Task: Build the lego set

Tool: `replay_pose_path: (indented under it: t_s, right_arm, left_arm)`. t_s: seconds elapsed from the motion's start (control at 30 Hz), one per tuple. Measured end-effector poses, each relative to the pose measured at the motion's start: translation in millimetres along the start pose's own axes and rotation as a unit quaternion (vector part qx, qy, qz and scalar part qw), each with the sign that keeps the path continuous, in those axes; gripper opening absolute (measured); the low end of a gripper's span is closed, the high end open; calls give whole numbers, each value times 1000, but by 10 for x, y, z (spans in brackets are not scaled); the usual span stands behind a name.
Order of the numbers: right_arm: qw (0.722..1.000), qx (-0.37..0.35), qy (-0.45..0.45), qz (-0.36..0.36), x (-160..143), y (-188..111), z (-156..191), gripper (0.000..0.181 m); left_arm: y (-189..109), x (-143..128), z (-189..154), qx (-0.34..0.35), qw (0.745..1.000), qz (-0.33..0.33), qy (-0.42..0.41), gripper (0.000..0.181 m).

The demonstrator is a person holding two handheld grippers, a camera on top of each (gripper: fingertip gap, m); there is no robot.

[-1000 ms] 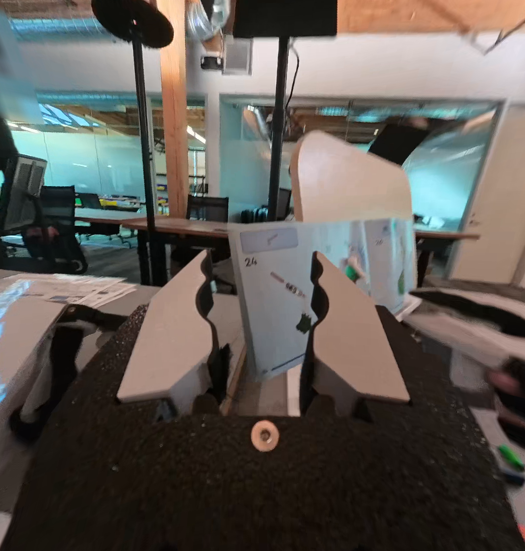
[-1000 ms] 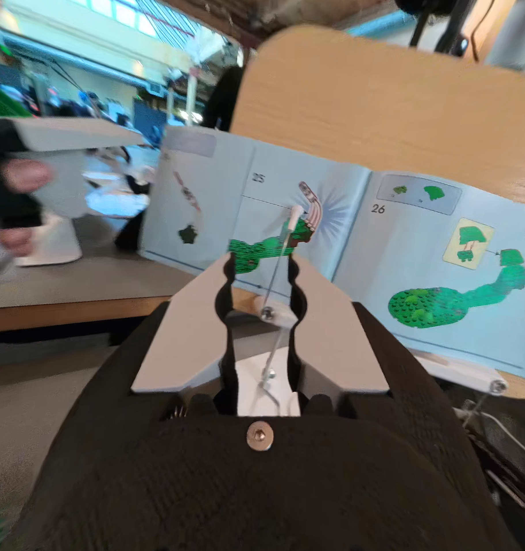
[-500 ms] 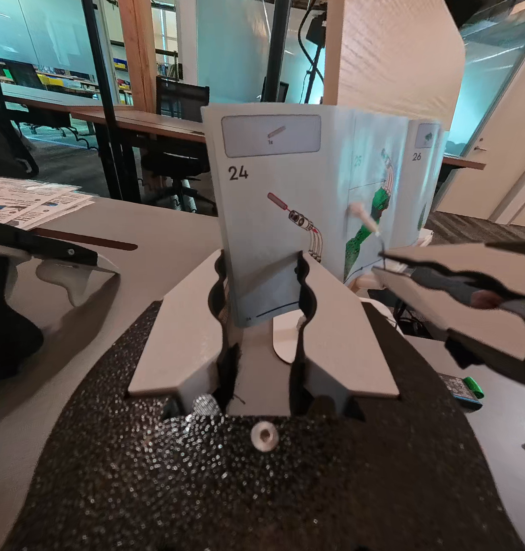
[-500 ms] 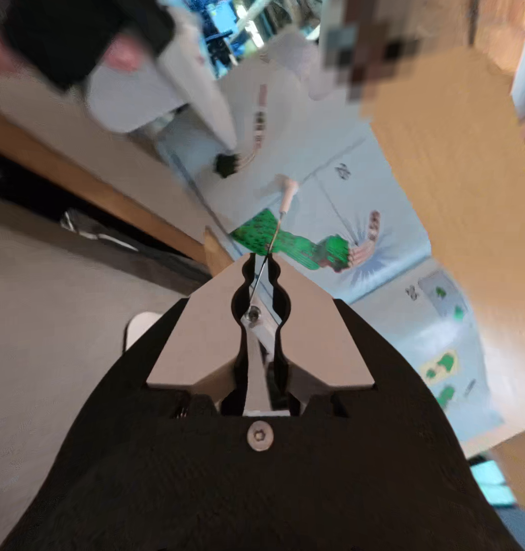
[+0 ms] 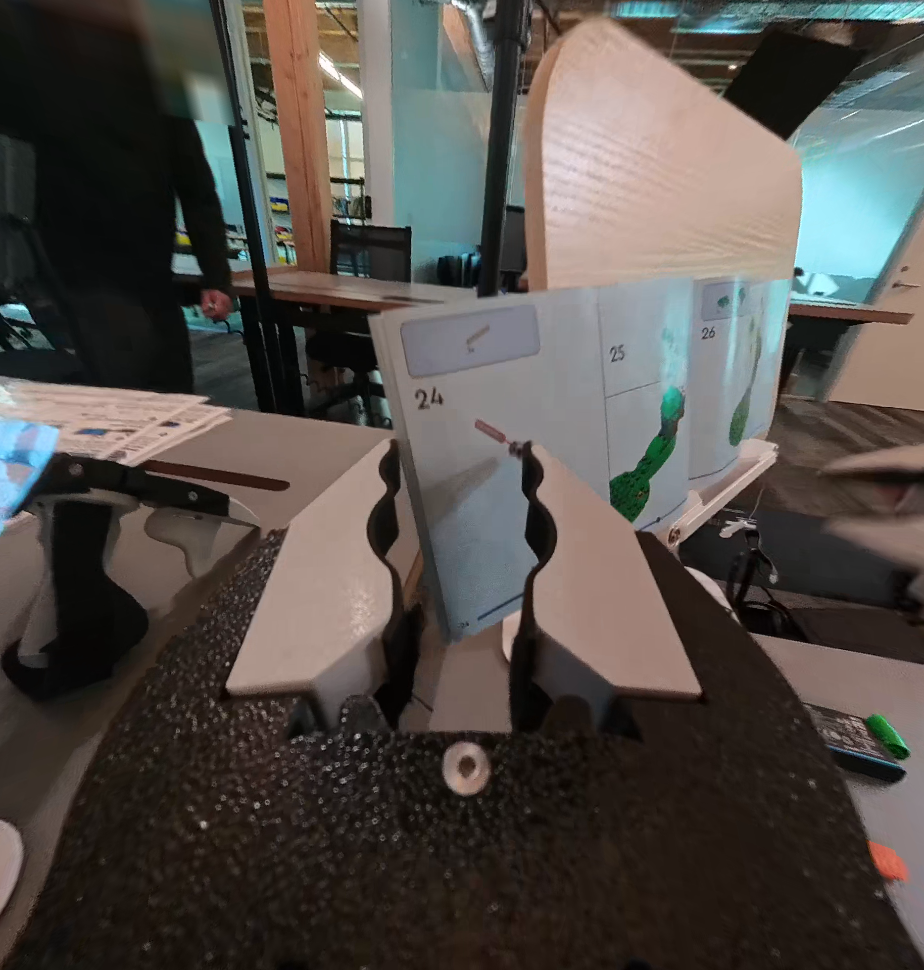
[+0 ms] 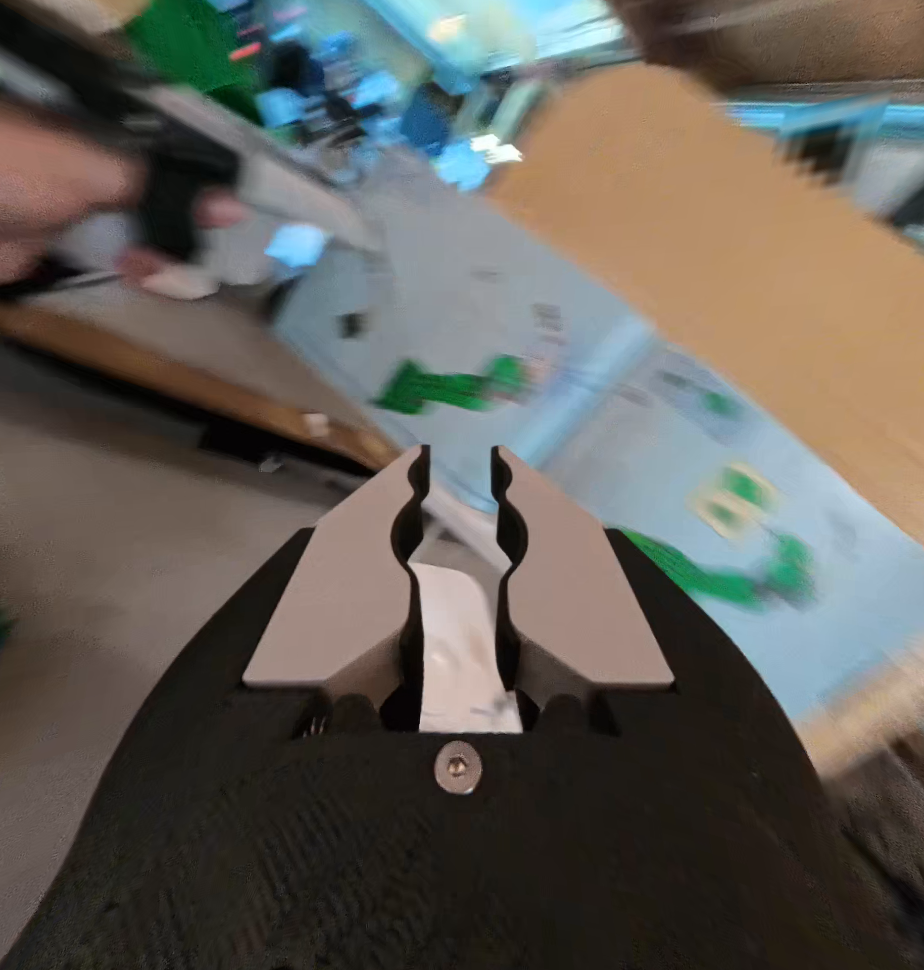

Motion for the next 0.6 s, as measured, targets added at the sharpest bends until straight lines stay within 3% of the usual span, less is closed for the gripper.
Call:
replay_pose_path:
  t_s: [0.1, 0.2, 0.37, 0.47, 0.6]
  right_arm:
    - [967, -205, 143, -39, -373, -365, -580, 32]
    - [916, -265, 284, -99, -847, -473, -786, 41]
    - [871, -260, 375, -185, -1202, -355, -789, 63]
    - [865, -242, 388, -207, -1221, -248, -762, 73]
    - [868, -250, 386, -188, -1106, -106, -849, 101]
  left_arm:
    - [-86, 113, -30, 12, 999, -26, 20, 42]
    - [-126, 168, -74, 12, 999, -36, 28, 42]
    - [-124, 178, -139, 18, 998, -37, 49, 42]
    - [-123, 177, -160, 30, 997, -36, 69, 42]
    - [-151, 204, -148, 45, 995, -37, 83, 41]
Point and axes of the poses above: each gripper's, where its closed fingertips meet, y out along the fingers, x out of its top, z = x × y across the jaws, the point moved 8 cm from there along -y, back along the fingers, and after that the axes turned 4 degrees about x, right-handed, at the moved point
